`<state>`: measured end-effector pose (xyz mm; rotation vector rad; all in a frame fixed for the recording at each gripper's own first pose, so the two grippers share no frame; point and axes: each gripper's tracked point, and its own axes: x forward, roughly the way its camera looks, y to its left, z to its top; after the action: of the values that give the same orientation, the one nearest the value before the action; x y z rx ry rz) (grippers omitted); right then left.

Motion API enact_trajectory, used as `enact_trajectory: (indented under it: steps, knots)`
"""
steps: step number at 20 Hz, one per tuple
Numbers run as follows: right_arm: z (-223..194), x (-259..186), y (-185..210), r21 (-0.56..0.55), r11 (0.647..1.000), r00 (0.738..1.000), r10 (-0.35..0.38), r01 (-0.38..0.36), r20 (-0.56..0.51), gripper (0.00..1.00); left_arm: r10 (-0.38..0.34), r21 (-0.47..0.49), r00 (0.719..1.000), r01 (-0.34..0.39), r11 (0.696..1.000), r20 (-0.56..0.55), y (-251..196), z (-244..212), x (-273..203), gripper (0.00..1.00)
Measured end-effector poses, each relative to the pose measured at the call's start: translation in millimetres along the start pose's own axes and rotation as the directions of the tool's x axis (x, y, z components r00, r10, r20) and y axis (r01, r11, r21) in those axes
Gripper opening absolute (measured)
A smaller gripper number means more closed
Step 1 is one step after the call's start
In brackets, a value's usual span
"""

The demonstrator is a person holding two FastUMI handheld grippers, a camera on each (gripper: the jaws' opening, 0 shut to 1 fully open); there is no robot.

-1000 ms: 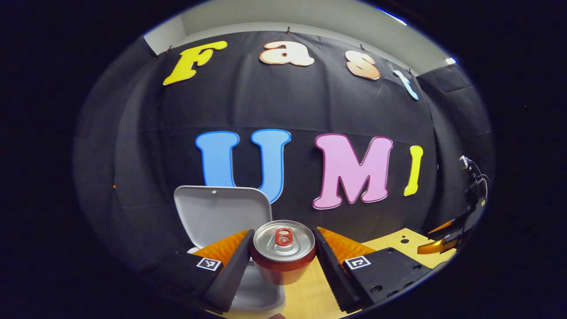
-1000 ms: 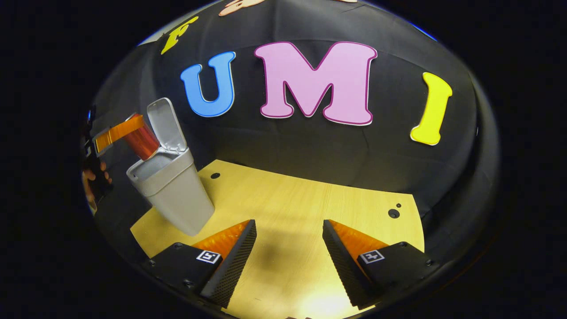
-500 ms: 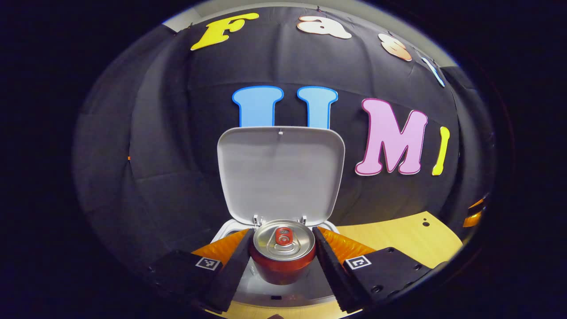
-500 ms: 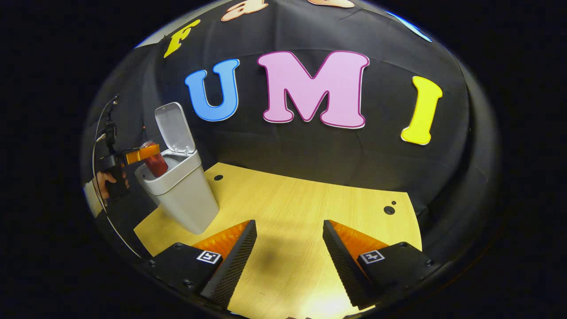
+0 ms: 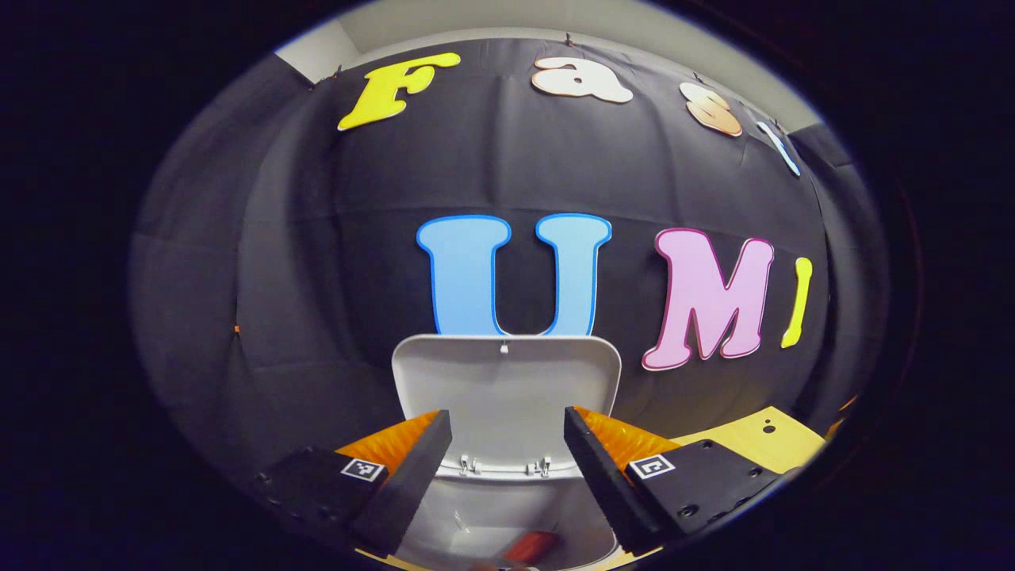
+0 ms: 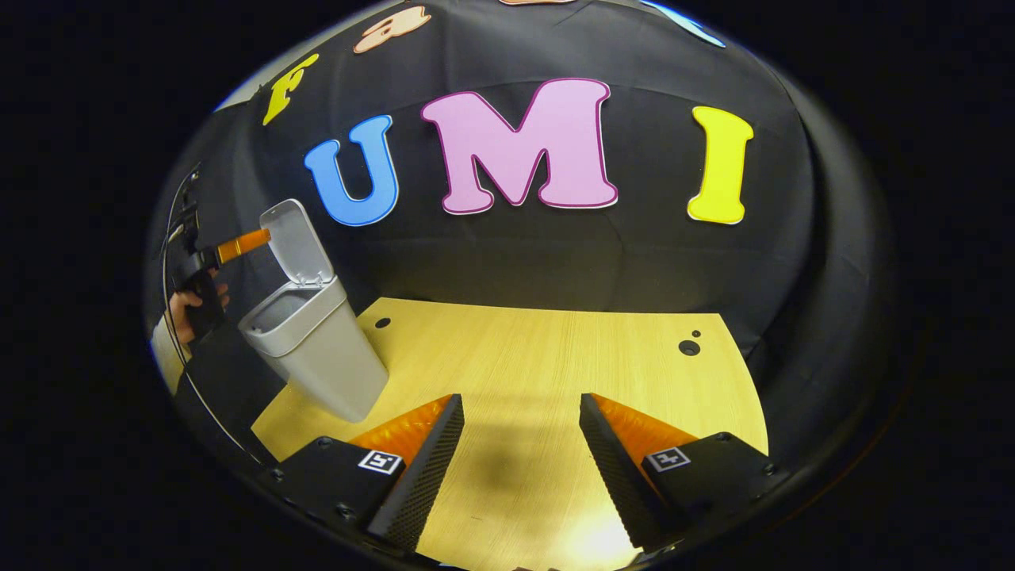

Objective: Press the lid of the desktop garbage bin to open it, pick up the crumpled paper on the desktop and throw it into the bin, then pick up the pop can on the desktop and drop it into the bin, and finally close the garbage bin lid.

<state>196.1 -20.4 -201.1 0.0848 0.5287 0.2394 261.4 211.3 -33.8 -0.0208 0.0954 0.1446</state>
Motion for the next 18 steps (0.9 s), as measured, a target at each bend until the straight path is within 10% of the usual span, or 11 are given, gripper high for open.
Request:
enact_trajectory:
  steps: [8,18]
  knots:
    - [-19,-5,6,0.024,1.0,1.0,0.012,-0.012,-0.015,0.97,0.027,-0.017,0.984,-0.024,1.0,0.178,4,79,36,0.95]
    - [-28,-7,8,0.084,0.996,1.0,0.013,-0.012,-0.014,0.98,-0.066,0.06,0.998,0.066,0.996,-0.007,4,42,81,0.95]
